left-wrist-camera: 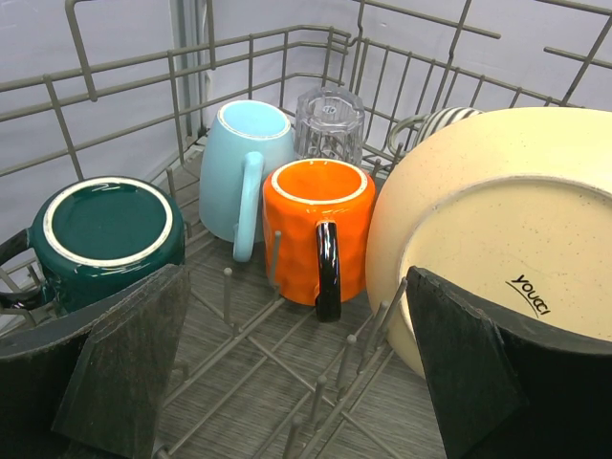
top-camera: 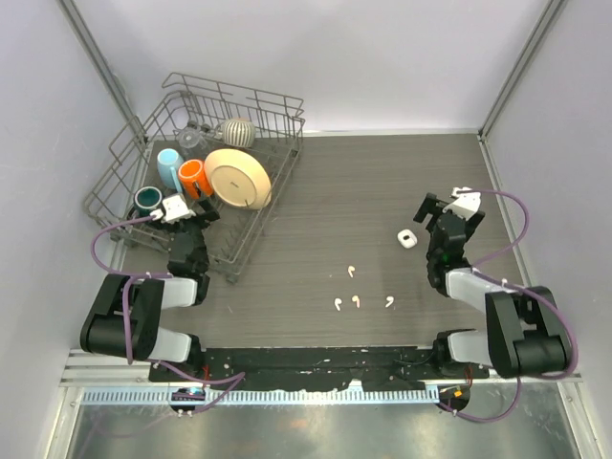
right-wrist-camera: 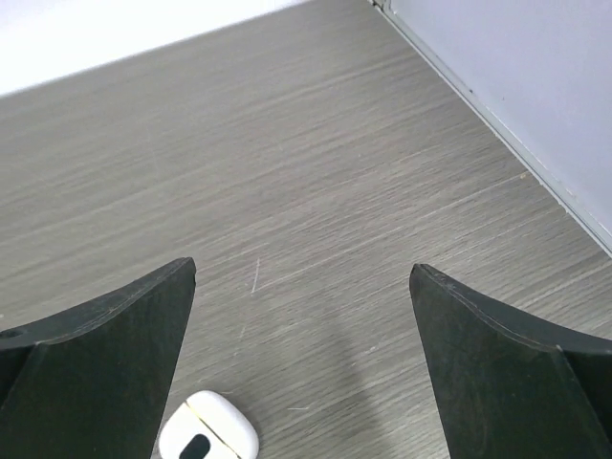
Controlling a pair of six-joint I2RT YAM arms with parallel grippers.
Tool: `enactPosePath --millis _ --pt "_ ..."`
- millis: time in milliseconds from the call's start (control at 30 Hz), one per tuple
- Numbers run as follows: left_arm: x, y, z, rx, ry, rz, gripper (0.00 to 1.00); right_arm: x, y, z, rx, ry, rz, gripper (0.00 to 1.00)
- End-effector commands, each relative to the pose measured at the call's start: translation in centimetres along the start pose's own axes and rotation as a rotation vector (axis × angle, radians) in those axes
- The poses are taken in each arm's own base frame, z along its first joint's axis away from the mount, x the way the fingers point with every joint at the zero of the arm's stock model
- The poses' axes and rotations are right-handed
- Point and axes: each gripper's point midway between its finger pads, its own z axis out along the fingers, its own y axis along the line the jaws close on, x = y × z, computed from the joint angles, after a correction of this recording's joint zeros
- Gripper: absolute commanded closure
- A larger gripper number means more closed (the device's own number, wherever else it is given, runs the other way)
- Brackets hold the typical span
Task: Insert the wireless bluetooth earbuds into the charging case
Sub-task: Move the distractor to the center of the board.
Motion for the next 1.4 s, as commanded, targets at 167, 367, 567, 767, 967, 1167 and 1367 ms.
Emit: enactPosePath --millis 167,367,567,767,967,1167,1367 --pt "4.6 1.5 -1.8 -0.006 0.175 0.111 0.00 -3.6 2.0 -2.9 -0.155 -0.023 0.140 0.00" --pt "0.7 1.4 -2.5 -0.013 0.178 0.067 0.00 -6.0 5.1 -4.3 -0.306 0.012 0.264 0.00" --pt "-4.1 1.7 -2.8 -0.054 0.186 0.025 0.00 -7.4 9.1 -5.1 -0.473 0.138 0.282 0.01" --pt "-8.1 0.9 -4.4 -0.041 0.186 -0.164 0.00 -7.8 12.2 -5.1 -0.507 0.361 0.218 0.00" --pt "-10.9 0.8 -5.3 -0.047 0.233 -0.205 0.00 -10.3 19.1 -10.5 -0.801 0.262 0.351 0.00" --pt "-10.0 -1.0 -6.5 0.032 0.380 -0.211 0.00 -9.4 22.0 -11.2 -0.812 0.357 0.350 0.00" --pt "-11.0 -8.6 -8.4 0.490 0.439 -0.231 0.00 -8.6 20.2 -10.7 -0.719 0.338 0.413 0.00"
